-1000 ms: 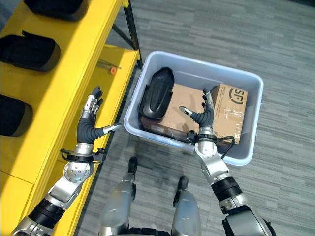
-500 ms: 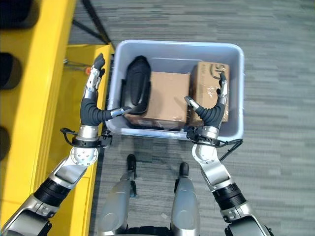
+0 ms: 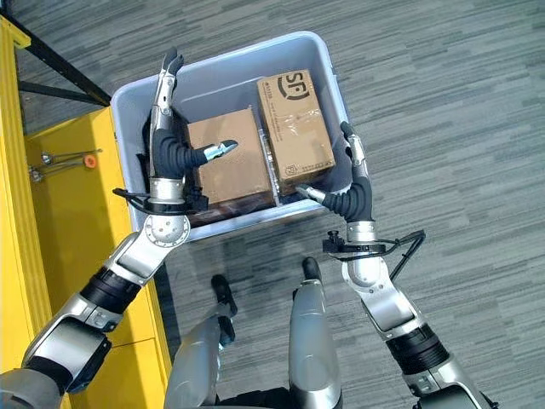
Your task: Move parts from the plastic box to the shelf.
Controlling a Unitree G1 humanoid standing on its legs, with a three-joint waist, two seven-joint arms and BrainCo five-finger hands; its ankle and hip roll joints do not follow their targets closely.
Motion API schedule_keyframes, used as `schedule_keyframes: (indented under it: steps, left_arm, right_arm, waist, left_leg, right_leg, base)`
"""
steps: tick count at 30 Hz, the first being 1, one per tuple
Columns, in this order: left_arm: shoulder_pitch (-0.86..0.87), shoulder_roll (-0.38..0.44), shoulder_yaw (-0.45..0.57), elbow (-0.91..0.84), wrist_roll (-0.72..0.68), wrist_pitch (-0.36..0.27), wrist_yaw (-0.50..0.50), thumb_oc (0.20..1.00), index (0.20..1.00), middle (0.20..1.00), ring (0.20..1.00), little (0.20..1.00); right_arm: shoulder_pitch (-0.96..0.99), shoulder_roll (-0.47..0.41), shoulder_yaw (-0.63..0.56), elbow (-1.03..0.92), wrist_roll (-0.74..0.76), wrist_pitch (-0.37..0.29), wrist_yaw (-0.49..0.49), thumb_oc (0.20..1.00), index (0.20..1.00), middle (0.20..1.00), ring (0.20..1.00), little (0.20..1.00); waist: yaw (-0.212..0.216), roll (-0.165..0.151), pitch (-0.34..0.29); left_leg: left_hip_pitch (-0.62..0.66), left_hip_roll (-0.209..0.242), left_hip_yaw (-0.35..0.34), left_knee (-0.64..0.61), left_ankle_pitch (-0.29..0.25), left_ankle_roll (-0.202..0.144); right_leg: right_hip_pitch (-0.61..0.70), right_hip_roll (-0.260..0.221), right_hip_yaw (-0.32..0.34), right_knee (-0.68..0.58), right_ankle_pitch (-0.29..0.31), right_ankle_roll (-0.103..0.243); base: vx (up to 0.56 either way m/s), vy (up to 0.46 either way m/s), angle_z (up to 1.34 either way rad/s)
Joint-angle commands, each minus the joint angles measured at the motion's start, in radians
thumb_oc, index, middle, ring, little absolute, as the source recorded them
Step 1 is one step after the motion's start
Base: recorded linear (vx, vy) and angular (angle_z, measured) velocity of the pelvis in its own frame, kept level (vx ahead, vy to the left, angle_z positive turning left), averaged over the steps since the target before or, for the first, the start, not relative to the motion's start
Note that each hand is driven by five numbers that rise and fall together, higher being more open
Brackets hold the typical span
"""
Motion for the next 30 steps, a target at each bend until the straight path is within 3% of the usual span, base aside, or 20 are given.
schedule_keyframes:
  steps: [1, 4, 5, 12, 14, 17, 19, 21, 26, 30]
  left_arm:
    - [-0.03, 0.0, 0.02, 0.021, 0.008, 0.031, 0.093, 1.0, 1.0, 1.0, 1.0, 1.0]
    - [-0.038, -0.019, 0.03, 0.094, -0.022, 0.073, 0.186, 1.0, 1.0, 1.0, 1.0, 1.0]
    - [-0.04, -0.032, 0.055, 0.142, -0.026, 0.099, 0.277, 1.0, 1.0, 1.0, 1.0, 1.0]
    - [-0.05, -0.058, 0.092, 0.243, -0.021, 0.169, 0.414, 1.0, 1.0, 1.0, 1.0, 1.0]
    - [-0.063, -0.07, 0.108, 0.284, 0.022, 0.181, 0.494, 1.0, 1.0, 1.0, 1.0, 1.0]
    - [-0.096, -0.069, 0.084, 0.322, 0.046, 0.238, 0.477, 1.0, 1.0, 1.0, 1.0, 1.0]
    - [-0.137, -0.078, 0.067, 0.38, 0.018, 0.237, 0.479, 1.0, 1.0, 1.0, 1.0, 1.0]
    - [-0.184, -0.07, 0.019, 0.406, 0.052, 0.244, 0.407, 1.0, 1.0, 1.0, 1.0, 1.0]
    - [-0.231, -0.098, -0.022, 0.439, 0.037, 0.229, 0.364, 1.0, 1.0, 1.0, 1.0, 1.0]
    - [-0.277, -0.109, -0.058, 0.464, 0.05, 0.225, 0.337, 1.0, 1.0, 1.0, 1.0, 1.0]
  right_arm:
    - [-0.058, 0.021, -0.028, -0.068, -0.019, -0.034, 0.008, 1.0, 1.0, 1.0, 1.0, 1.0]
    - [-0.072, 0.026, -0.024, -0.069, -0.034, -0.021, -0.001, 1.0, 1.0, 1.0, 1.0, 1.0]
    - [-0.082, 0.03, -0.022, -0.066, -0.037, -0.013, -0.016, 1.0, 1.0, 1.0, 1.0, 1.0]
    - [-0.102, 0.05, -0.008, -0.044, -0.037, -0.02, -0.073, 1.0, 1.0, 1.0, 1.0, 1.0]
    - [-0.115, 0.059, -0.004, -0.046, -0.034, -0.015, -0.095, 1.0, 1.0, 1.0, 1.0, 1.0]
    - [-0.138, 0.069, 0.011, -0.031, -0.006, 0.016, -0.12, 1.0, 1.0, 1.0, 1.0, 1.0]
    - [-0.152, 0.075, 0.023, 0.011, -0.006, -0.008, -0.141, 1.0, 1.0, 1.0, 1.0, 1.0]
    - [-0.158, 0.072, 0.021, 0.012, 0.017, 0.055, -0.153, 1.0, 1.0, 1.0, 1.0, 1.0]
    - [-0.165, 0.074, 0.033, 0.072, 0.067, -0.025, -0.153, 1.0, 1.0, 1.0, 1.0, 1.0]
    - [-0.166, 0.077, 0.034, 0.061, 0.086, -0.003, -0.16, 1.0, 1.0, 1.0, 1.0, 1.0]
  waist:
    - [0.005, -0.022, -0.011]
    - [0.005, -0.024, -0.011]
    - [0.009, -0.028, -0.011]
    - [0.024, -0.048, -0.011]
    - [0.029, -0.057, -0.011]
    - [0.031, -0.069, -0.011]
    - [0.027, -0.075, -0.011]
    - [0.018, -0.085, -0.011]
    - [0.005, -0.094, -0.011]
    - [-0.009, -0.105, -0.011]
  left_leg:
    - [-0.046, -0.039, -0.012, 0.006, -0.045, 0.024]
    - [-0.069, -0.041, -0.01, 0.012, -0.046, 0.022]
    - [-0.089, -0.042, -0.009, 0.016, -0.045, 0.022]
    - [-0.148, -0.045, -0.018, 0.026, -0.039, 0.023]
    - [-0.177, -0.047, -0.02, 0.031, -0.037, 0.023]
    - [-0.206, -0.05, -0.024, 0.037, -0.037, 0.023]
    - [-0.237, -0.05, -0.017, 0.048, -0.037, 0.025]
    - [-0.265, -0.048, -0.015, 0.062, -0.039, 0.024]
    - [-0.292, -0.046, -0.003, 0.075, -0.042, 0.026]
    - [-0.31, -0.044, 0.006, 0.085, -0.046, 0.028]
  right_leg:
    - [0.005, 0.114, -0.093, 0.055, -0.086, -0.088]
    - [-0.02, 0.114, -0.092, 0.06, -0.084, -0.087]
    - [-0.038, 0.115, -0.095, 0.059, -0.082, -0.087]
    - [-0.084, 0.119, -0.103, 0.061, -0.073, -0.085]
    - [-0.11, 0.121, -0.105, 0.062, -0.069, -0.084]
    - [-0.132, 0.123, -0.107, 0.063, -0.066, -0.082]
    - [-0.157, 0.126, -0.108, 0.057, -0.059, -0.083]
    - [-0.184, 0.131, -0.107, 0.064, -0.052, -0.081]
    - [-0.208, 0.139, -0.101, 0.06, -0.044, -0.083]
    - [-0.23, 0.144, -0.095, 0.062, -0.034, -0.08]
  base:
    - [-0.03, 0.03, -0.09]
    - [-0.01, 0.002, -0.01]
    - [-0.04, -0.006, -0.02]
    - [-0.04, -0.047, 0.02]
    - [-0.07, -0.054, 0.03]
    - [-0.03, -0.027, -0.01]
    - [-0.05, -0.002, 0.01]
    - [-0.05, 0.004, -0.02]
    - [-0.02, 0.014, -0.03]
    - [-0.01, 0.003, -0.01]
